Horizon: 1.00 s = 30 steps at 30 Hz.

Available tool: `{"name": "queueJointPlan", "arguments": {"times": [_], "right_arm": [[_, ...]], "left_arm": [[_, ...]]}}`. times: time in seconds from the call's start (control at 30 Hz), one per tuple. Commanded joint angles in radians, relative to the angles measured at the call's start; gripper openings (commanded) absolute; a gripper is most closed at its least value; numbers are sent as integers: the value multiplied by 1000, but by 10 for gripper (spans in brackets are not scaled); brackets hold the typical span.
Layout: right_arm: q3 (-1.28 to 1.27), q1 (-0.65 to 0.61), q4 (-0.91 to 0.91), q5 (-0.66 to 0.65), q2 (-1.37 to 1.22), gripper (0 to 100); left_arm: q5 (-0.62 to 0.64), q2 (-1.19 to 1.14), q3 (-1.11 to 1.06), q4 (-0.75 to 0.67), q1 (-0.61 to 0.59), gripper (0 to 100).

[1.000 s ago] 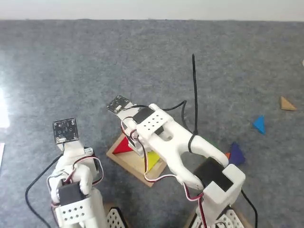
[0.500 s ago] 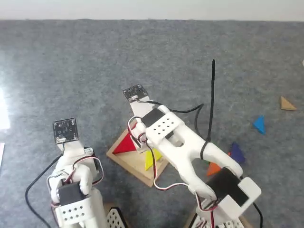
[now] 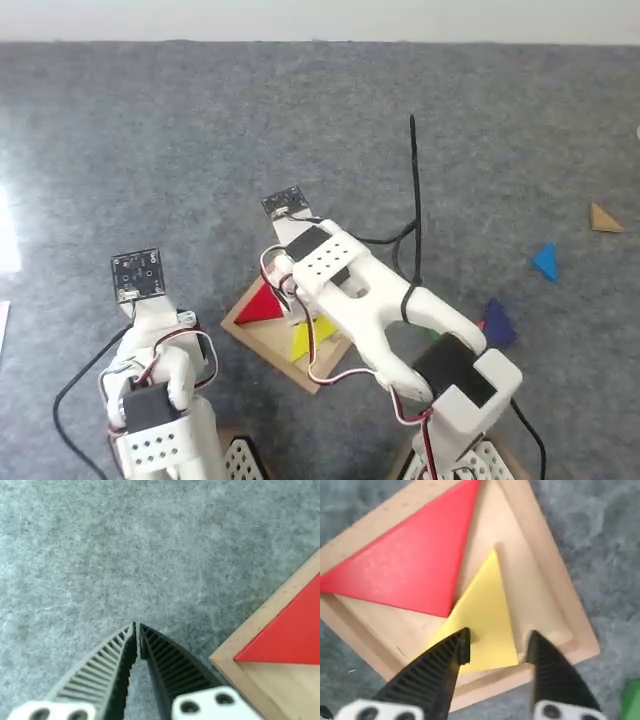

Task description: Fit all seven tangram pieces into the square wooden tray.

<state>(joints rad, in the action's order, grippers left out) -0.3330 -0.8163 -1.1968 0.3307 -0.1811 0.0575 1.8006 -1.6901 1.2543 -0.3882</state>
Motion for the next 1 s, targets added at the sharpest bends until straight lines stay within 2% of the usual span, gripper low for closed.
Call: {"name": "queueJointPlan", "arguments": {"times": [0.0, 0.1, 0.2, 0.4, 0.5, 0.97], "right_arm": [[43, -7, -21, 17, 56, 306], [43, -5, -58, -40, 93, 281], [43, -8, -71, 2, 133, 281], [43, -120, -7, 288, 142, 361], [49, -142, 42, 419, 101, 369], [41, -97, 127, 391, -4, 369]], "left_arm": [[-5, 18, 7, 8, -3, 13], [-5, 18, 7, 8, -3, 13], [-5, 18, 7, 8, -3, 13], [-5, 18, 7, 8, -3, 13], [-5, 18, 7, 8, -3, 13], [-5, 18, 7, 8, -3, 13]]}}
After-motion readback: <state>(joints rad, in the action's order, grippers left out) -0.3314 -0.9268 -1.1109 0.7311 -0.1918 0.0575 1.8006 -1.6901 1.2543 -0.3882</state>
